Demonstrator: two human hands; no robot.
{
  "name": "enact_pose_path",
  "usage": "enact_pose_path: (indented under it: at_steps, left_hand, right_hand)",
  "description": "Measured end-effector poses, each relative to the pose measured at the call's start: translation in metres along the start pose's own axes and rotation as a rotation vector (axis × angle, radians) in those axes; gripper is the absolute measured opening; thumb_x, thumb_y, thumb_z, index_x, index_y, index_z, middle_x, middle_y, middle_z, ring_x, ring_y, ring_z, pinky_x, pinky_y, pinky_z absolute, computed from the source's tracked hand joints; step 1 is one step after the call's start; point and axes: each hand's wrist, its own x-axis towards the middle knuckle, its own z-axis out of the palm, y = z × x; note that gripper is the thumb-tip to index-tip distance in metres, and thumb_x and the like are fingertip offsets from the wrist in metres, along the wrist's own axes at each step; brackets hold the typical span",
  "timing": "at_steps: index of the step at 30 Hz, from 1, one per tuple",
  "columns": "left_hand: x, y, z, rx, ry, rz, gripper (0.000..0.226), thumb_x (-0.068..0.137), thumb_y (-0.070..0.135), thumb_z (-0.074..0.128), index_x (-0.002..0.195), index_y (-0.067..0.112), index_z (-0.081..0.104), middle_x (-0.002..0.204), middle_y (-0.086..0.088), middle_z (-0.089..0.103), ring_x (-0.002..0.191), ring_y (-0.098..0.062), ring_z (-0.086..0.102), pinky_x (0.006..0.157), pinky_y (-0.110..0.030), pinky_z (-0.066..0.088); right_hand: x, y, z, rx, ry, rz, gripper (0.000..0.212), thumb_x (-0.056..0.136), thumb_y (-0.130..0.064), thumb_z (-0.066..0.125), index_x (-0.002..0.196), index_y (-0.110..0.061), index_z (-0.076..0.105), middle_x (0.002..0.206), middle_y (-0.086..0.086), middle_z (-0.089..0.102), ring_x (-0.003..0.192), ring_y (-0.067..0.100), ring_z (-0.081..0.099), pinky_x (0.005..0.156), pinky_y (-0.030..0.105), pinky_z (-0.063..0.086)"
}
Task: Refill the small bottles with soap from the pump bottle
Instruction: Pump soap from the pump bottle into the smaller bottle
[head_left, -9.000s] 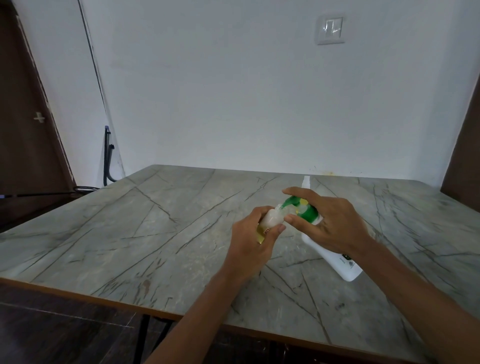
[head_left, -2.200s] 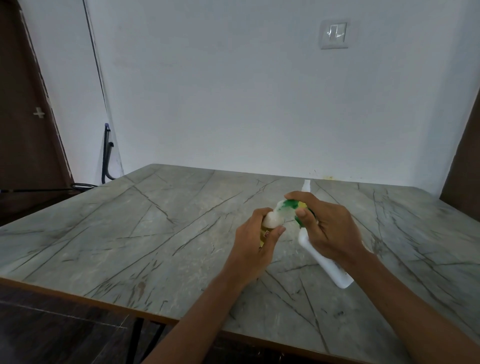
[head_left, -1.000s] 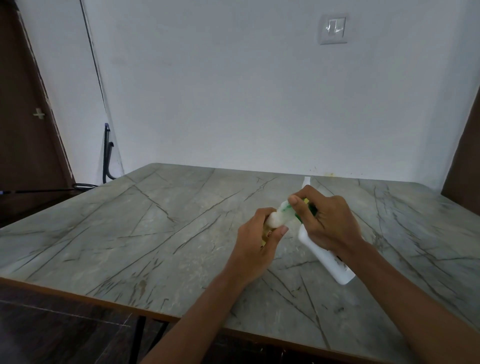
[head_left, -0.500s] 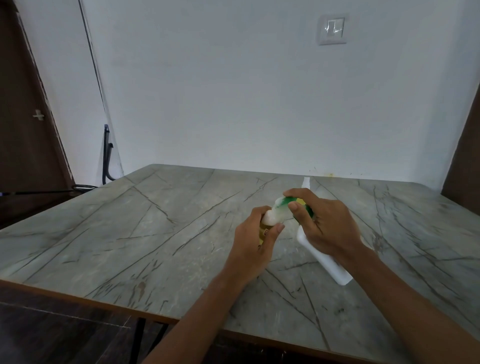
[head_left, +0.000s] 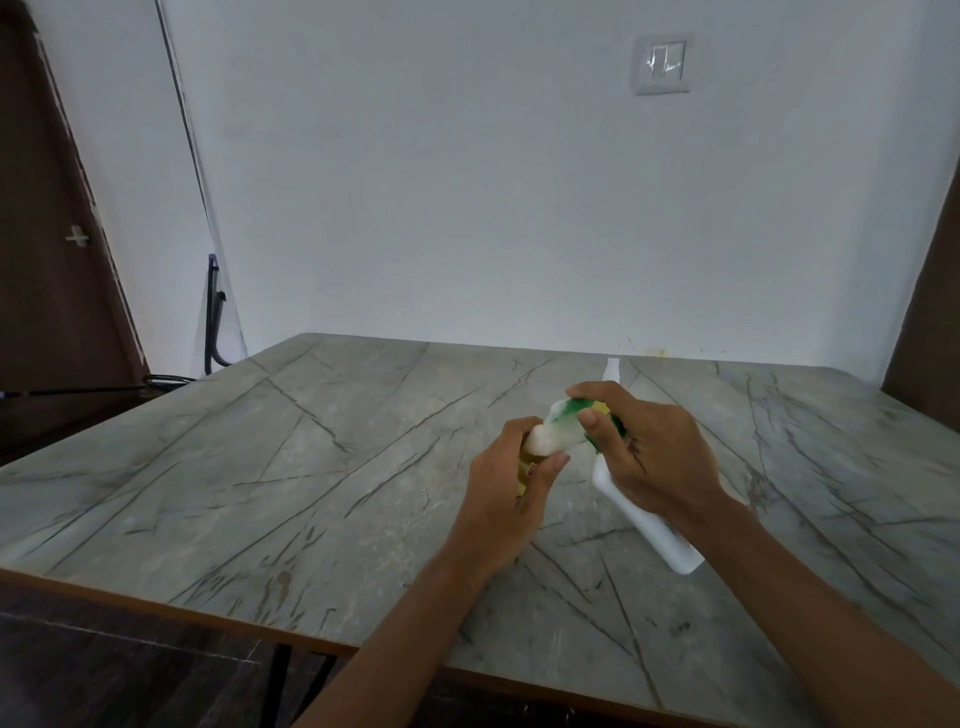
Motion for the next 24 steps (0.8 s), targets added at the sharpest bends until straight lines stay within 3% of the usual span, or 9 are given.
enact_pose_path:
  at_steps: [5, 10, 18, 24]
  left_hand:
    - [0.0006, -0.0005, 0.0008, 0.011, 0.007, -0.002, 0.037, 0.093, 0.045, 0.051, 0.117, 0.017, 0.052, 0.086, 0.011, 0.059, 0.070, -0.008, 0.058, 0.058, -0.012, 0.047]
    - [0.0009, 0.0022, -0.0006, -0.013, 0.015, -0.007, 0.030, 0.092, 0.042, 0.052, 0.115, 0.023, 0.049, 0.085, 0.016, 0.057, 0.072, -0.009, 0.058, 0.059, -0.012, 0.047]
    - [-0.0006, 0.0026, 0.0012, 0.013, -0.035, 0.012, 0.026, 0.094, 0.030, 0.060, 0.115, 0.019, 0.051, 0.087, 0.023, 0.052, 0.074, 0.003, 0.056, 0.062, -0.006, 0.043]
    - [-0.0005, 0.0018, -0.0004, -0.010, 0.001, -0.004, 0.039, 0.091, 0.046, 0.050, 0.116, 0.016, 0.053, 0.085, 0.016, 0.056, 0.072, -0.003, 0.057, 0.060, -0.009, 0.044]
  right_hand:
    - [-0.0012, 0.0021, -0.0003, 0.000, -0.008, -0.008, 0.051, 0.102, -0.057, 0.024, 0.119, -0.027, 0.063, 0.060, -0.008, 0.064, 0.047, 0.004, 0.051, 0.047, 0.014, 0.034]
    - [0.0015, 0.0037, 0.0034, 0.040, -0.024, 0.024, 0.046, 0.100, -0.063, 0.024, 0.114, -0.034, 0.057, 0.055, -0.002, 0.063, 0.044, 0.009, 0.054, 0.044, 0.027, 0.045]
    - [0.0055, 0.0025, 0.0009, 0.065, 0.023, 0.045, 0.049, 0.100, -0.059, 0.031, 0.083, -0.023, 0.060, 0.048, -0.005, 0.052, 0.037, 0.010, 0.046, 0.039, 0.025, 0.037]
    - [-0.0006, 0.0015, 0.0014, 0.021, 0.005, 0.015, 0.051, 0.102, -0.058, 0.025, 0.112, -0.027, 0.063, 0.056, -0.006, 0.062, 0.046, 0.006, 0.053, 0.044, 0.023, 0.042]
